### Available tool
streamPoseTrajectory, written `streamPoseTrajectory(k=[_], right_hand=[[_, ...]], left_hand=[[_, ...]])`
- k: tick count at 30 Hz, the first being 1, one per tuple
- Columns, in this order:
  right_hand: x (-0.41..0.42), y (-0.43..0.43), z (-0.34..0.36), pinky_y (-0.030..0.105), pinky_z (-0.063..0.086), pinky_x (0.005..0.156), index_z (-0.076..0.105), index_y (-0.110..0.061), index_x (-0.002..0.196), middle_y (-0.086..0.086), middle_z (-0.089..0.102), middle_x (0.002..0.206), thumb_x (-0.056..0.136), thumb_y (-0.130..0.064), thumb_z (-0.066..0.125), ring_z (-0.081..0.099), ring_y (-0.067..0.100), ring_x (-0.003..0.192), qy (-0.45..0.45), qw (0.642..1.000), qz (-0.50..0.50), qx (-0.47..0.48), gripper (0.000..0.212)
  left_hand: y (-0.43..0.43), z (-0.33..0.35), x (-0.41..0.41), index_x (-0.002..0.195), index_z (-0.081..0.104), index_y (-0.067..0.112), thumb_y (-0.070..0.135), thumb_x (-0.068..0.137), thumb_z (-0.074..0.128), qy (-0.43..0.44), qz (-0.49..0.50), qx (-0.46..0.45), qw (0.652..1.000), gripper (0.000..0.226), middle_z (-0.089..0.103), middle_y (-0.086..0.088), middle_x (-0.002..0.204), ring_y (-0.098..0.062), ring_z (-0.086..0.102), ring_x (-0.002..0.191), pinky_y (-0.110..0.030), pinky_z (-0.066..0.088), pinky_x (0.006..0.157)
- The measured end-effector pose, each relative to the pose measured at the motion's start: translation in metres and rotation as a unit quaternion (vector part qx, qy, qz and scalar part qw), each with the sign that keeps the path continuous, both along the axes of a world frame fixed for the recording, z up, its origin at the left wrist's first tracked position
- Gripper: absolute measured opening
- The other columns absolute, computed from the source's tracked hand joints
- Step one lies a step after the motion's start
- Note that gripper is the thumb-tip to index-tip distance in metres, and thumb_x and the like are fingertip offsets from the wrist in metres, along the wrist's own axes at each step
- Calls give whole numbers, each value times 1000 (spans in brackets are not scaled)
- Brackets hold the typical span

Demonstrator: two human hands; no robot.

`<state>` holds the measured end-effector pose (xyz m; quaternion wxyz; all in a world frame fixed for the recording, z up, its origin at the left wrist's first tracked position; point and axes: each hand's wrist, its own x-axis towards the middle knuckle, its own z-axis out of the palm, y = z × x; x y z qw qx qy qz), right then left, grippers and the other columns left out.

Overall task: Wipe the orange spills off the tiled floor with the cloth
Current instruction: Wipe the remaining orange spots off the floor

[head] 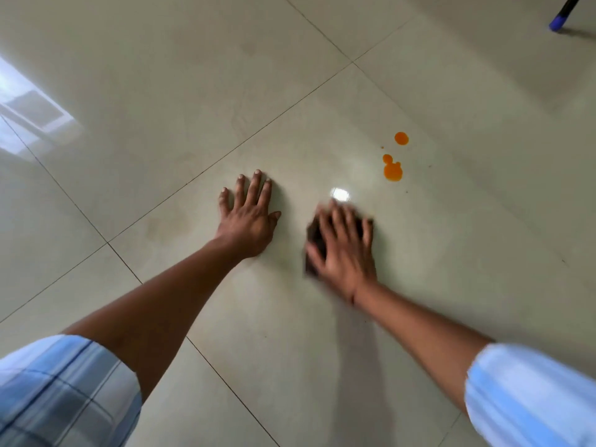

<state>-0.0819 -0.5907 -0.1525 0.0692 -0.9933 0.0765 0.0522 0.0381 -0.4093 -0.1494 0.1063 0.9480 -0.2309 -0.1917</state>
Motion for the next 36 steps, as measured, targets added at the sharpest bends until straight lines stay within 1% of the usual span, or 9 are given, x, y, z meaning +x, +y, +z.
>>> streamPoseTrajectory(k=[3, 8, 10, 13, 18, 23, 27, 31, 36], right_hand=[[-56, -5, 4, 58, 21, 113, 23, -25, 154, 7, 20, 162, 90, -63, 34, 21, 28, 147, 29, 995, 98, 16, 75], [48, -48, 8, 56, 6, 117, 11, -24, 156, 6, 6, 165, 96, -57, 29, 6, 27, 151, 52, 992, -114, -7, 71], [22, -40, 4, 57, 8, 117, 13, -24, 156, 7, 10, 164, 95, -58, 26, 9, 28, 150, 34, 996, -82, -4, 71], [-46, -34, 5, 58, 18, 115, 22, -23, 154, 8, 20, 162, 92, -61, 27, 19, 29, 148, 37, 999, 6, 6, 73], [14, -61, 11, 55, 5, 116, 9, -25, 156, 5, 5, 165, 95, -59, 28, 5, 27, 151, 66, 993, -96, -2, 72], [11, -99, 25, 53, 2, 118, 2, -22, 156, 3, -1, 165, 95, -62, 25, 0, 23, 152, 103, 989, 97, -40, 77], [1, -125, 36, 51, -1, 119, -5, -24, 155, 2, -9, 164, 99, -56, 31, -6, 22, 151, 153, 957, 230, -87, 74], [3, -122, 29, 51, -3, 120, -3, -24, 155, 1, -8, 164, 100, -54, 28, -6, 20, 151, 153, 964, 212, -40, 70], [-26, -108, 16, 55, 10, 120, 16, -20, 156, 4, 15, 164, 98, -54, 22, 11, 24, 151, 78, 990, 120, 16, 68]], left_hand=[[-3, 10, 1, 153, -7, 19, 47, 100, 24, 27, 3, 17, 999, 68, -19, -2, 159, -28, -18, 145, -55, -6, 116], [-21, 17, -4, 153, -5, 18, 52, 94, 43, -3, 33, 6, 999, 83, -17, -5, 160, -32, -13, 146, -57, -3, 114], [-36, 23, -8, 152, -6, 23, 55, 84, 60, -24, -16, -15, 999, 100, -20, -3, 159, -31, -14, 146, -59, -2, 113], [-53, 31, -16, 152, -6, 27, 58, 72, 73, 62, -77, -4, 995, 116, -21, -1, 159, -31, -16, 146, -61, 2, 114], [-62, 36, -19, 152, -9, 28, 58, 59, 82, 109, -92, 75, 987, 133, -25, -5, 158, -37, -19, 144, -64, 3, 112], [-80, 48, -18, 152, -4, 23, 50, 52, 88, 102, -82, 125, 984, 138, -19, -11, 158, -44, -13, 143, -68, 10, 110], [-112, 62, -22, 150, -18, 23, 37, 54, 91, 81, -147, 192, 967, 146, -31, -8, 155, -41, -17, 143, -65, 11, 112], [-125, 64, -20, 149, -19, 25, 29, 52, 93, 104, -165, 210, 958, 148, -31, -1, 155, -39, -12, 145, -57, 37, 104], [-123, 70, -18, 150, -18, 24, 30, 54, 92, 127, -179, 222, 950, 146, -31, -2, 155, -40, -13, 144, -57, 39, 104]])
